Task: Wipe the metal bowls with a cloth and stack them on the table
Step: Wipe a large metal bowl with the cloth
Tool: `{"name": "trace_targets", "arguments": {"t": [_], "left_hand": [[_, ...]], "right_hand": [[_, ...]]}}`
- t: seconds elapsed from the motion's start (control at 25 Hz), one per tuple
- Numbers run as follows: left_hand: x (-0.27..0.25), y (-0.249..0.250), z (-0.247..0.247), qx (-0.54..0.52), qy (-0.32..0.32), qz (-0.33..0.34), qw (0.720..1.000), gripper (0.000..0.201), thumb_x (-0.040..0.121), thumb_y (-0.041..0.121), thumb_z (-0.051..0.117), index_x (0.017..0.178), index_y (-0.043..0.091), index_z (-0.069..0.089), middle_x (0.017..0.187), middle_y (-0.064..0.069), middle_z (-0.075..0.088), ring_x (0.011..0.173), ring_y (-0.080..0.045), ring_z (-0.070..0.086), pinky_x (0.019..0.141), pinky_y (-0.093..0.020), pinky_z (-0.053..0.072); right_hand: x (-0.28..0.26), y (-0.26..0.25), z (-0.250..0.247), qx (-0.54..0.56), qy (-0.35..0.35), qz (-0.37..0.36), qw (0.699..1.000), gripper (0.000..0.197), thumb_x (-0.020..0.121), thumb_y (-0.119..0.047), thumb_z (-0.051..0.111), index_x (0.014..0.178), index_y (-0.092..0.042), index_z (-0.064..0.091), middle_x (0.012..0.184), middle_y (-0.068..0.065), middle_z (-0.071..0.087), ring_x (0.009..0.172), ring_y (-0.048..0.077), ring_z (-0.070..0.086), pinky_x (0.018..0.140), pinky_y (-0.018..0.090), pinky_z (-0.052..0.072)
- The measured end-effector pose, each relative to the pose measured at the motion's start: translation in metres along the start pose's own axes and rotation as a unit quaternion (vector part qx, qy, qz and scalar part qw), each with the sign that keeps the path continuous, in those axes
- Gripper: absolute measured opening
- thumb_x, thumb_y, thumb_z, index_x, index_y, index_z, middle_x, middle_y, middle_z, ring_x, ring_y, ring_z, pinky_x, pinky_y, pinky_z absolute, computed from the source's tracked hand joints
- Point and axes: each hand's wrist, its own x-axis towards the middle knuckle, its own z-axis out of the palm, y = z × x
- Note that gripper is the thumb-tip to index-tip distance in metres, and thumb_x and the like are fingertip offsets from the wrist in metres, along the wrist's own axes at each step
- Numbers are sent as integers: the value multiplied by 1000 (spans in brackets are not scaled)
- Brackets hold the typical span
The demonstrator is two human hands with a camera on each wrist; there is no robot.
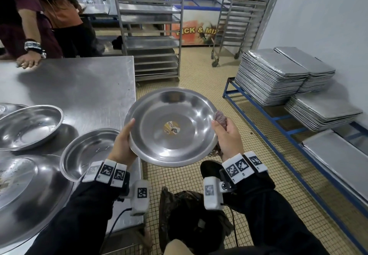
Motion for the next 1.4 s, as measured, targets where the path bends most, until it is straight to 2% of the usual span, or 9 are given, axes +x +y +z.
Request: {"name": "trace_targets", "arguments": {"t": [0.2,0.4,0.52,0.64,0.84,1.0,1.12,1.28,1.4], "left_hand": [[-3,-4,24,118,64,-48,990,27,102,25,37,98,10,60,93,-13,64,85,-28,61,78,-36,49],[-14,-14,54,235,-50,-95,966,29,103,21,30,97,13,58,101,-9,65,91,-18,63,51,-12,48],[-13,-13,46,225,-64,-78,969,26,101,35,42,107,14,55,108,-8,67,92,-17,67,63,-18,54],[-6,-9,29,99,-43,-5,994,49,97,50,40,135,18,38,122,-13,63,104,-32,67,77,-47,59],[6,2,17,-28,-35,-25,999,43,101,37,36,127,12,60,118,-18,65,111,-36,60,100,-54,45],[-3,3,43,116,20,-18,993,37,102,27,35,103,5,65,86,-13,71,82,-27,66,78,-40,55],[-12,-1,64,233,-55,-22,971,36,104,25,29,108,6,60,97,-12,69,87,-22,69,69,-26,57],[-5,1,54,256,-143,-35,955,60,95,57,33,130,13,53,115,-7,69,105,-20,67,83,-38,58],[1,10,35,158,-117,7,980,89,80,75,48,141,11,39,125,-18,61,104,-35,66,79,-47,58]], "right_hand": [[-9,3,19,24,66,-15,997,20,99,-32,44,113,-17,45,99,-1,58,84,10,57,62,19,41],[-14,4,39,57,102,7,993,16,97,-26,48,108,-17,39,91,-5,54,74,4,55,53,13,40],[-10,-3,31,60,101,20,993,21,96,-25,51,113,-16,43,97,-2,56,82,12,60,65,26,53],[4,-11,8,36,77,34,996,10,94,-27,53,99,-19,50,96,5,58,90,26,63,80,45,56],[5,-26,-13,-17,18,-4,1000,17,91,-36,55,101,-22,57,98,6,63,91,25,63,82,44,54],[-10,-25,-8,14,93,-43,995,17,98,-31,47,107,-17,47,93,-5,57,82,7,56,63,21,43],[-17,-20,7,59,126,-37,990,17,98,-29,46,112,-20,41,93,-11,53,78,-2,52,57,14,39],[-19,-18,15,76,155,-29,985,14,96,-24,50,108,-17,45,91,-9,55,78,3,55,57,14,41],[-12,-20,0,67,122,-7,990,20,94,-28,54,108,-14,52,97,1,61,86,16,62,69,28,51]]}}
